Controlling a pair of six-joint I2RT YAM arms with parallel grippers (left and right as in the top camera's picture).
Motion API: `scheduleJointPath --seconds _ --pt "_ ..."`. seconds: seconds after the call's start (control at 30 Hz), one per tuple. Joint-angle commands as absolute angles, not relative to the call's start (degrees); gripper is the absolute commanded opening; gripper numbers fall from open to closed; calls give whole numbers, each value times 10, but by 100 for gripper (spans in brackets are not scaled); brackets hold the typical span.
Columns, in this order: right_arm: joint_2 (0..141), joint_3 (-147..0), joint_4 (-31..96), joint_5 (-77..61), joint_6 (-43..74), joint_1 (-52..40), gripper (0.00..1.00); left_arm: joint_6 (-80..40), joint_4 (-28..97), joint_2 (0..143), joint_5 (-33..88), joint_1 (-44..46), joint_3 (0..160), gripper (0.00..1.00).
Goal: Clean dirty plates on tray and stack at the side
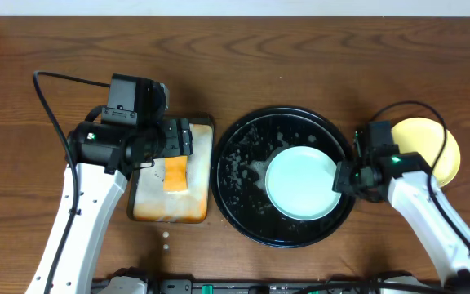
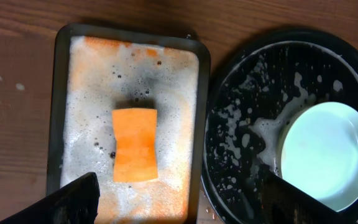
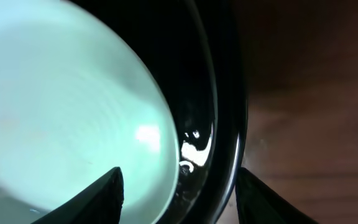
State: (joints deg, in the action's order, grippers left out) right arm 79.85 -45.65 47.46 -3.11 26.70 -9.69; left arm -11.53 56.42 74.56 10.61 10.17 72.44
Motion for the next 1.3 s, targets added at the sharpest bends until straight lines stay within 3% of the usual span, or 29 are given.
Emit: scheduleJointPath --seconds 0.0,0.13,0.7,0.77,0.8,1.03,1.27 --pt "825 -451 484 -44 289 -94 55 -107 565 745 109 102 725 84" --pt "840 -451 470 -50 289 -95 38 -107 565 745 109 101 725 84" --pt "840 -378 330 -48 327 -95 21 -107 565 745 109 101 725 84" --pt "840 -378 312 -48 327 -95 4 -107 565 745 109 101 725 84" --pt "840 -378 305 -48 324 -94 1 -107 565 745 109 102 725 84" --pt "803 -418 297 -27 283 -94 1 -107 565 745 109 101 725 84" --pt "718 -467 311 73 145 -112 1 -107 565 745 109 101 725 84"
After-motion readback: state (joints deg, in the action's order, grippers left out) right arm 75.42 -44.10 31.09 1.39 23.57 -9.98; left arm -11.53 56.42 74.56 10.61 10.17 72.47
